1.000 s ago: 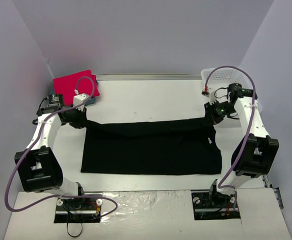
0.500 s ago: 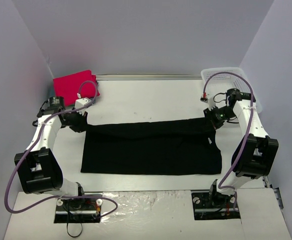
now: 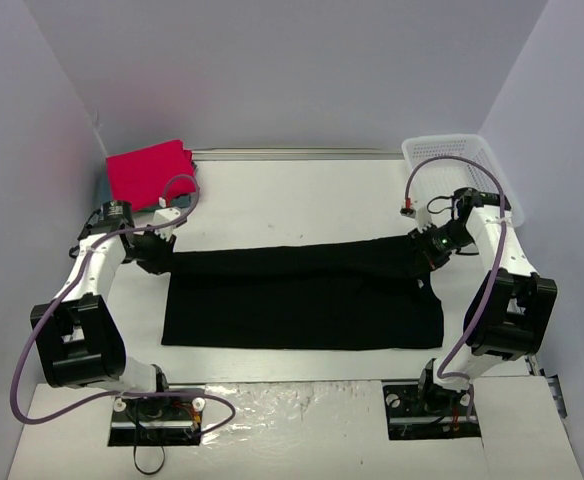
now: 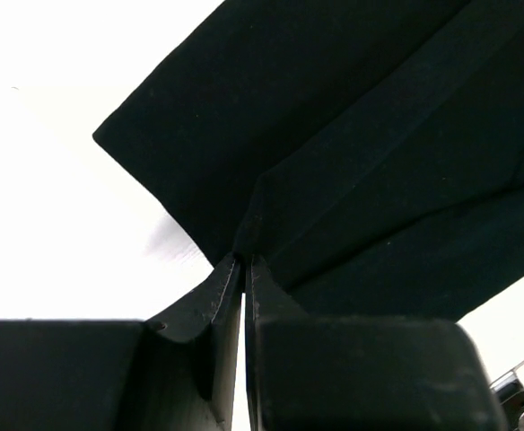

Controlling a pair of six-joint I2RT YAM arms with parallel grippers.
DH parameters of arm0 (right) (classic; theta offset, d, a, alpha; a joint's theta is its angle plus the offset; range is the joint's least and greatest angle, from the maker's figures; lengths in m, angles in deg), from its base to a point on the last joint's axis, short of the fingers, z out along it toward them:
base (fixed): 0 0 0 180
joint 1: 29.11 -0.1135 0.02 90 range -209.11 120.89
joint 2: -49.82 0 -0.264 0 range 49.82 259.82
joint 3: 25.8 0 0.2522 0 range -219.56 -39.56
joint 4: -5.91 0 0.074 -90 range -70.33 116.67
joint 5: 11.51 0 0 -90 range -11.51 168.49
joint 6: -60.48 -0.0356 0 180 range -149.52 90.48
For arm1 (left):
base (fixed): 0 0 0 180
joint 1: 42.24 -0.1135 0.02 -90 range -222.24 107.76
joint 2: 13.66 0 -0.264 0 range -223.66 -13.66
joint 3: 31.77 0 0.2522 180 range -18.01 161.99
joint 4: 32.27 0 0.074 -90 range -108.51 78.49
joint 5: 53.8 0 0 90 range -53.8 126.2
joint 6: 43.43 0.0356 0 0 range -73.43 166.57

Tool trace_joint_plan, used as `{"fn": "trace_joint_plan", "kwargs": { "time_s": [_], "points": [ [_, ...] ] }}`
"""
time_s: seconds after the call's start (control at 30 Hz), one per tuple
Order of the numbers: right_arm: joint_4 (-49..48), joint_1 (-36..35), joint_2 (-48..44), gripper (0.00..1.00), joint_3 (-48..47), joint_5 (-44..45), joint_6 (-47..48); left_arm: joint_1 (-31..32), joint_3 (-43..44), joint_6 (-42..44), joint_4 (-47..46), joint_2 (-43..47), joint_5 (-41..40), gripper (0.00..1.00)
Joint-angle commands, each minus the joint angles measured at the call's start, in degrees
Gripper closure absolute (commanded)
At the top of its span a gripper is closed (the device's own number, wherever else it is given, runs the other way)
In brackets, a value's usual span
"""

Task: Fold and stack the t-shirts
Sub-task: Fold the other side of the tshirt into a rectangle

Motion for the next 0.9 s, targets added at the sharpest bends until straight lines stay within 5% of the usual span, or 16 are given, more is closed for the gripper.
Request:
{"fn": "trace_joint_plan", "kwargs": {
  "time_s": [0.0,0.33,0.5,0.6,0.63,0.87],
  "points": [
    [3.8,0.6,-1.3,1.0,1.6,1.5,1.8,-0.4,0.5,2.8,0.2,0.2,-2.0,0.98],
    [3.8,0.6,4.4,1.0,1.7,1.5,3.1,-0.3,0.1,5.3,0.7,-4.7,-3.2,0.9],
    [4.8,0.7,6.7,1.0,0.3,1.6,3.6,-0.2,0.7,7.6,2.7,-5.3,-2.8,0.73],
    [8.3,0.6,9.0,0.9,-0.8,2.2,6.4,-0.3,1.7,8.9,4.7,-5.6,-3.2,0.68],
    [10.2,0.5,9.6,0.77,-1.0,2.5,7.3,-0.3,2.0,9.2,5.2,-5.5,-3.3,0.67],
    [11.8,0.6,10.7,0.67,-1.1,5.4,9.4,-0.6,4.2,8.2,7.7,-2.1,-3.5,0.68]
  ]
}}
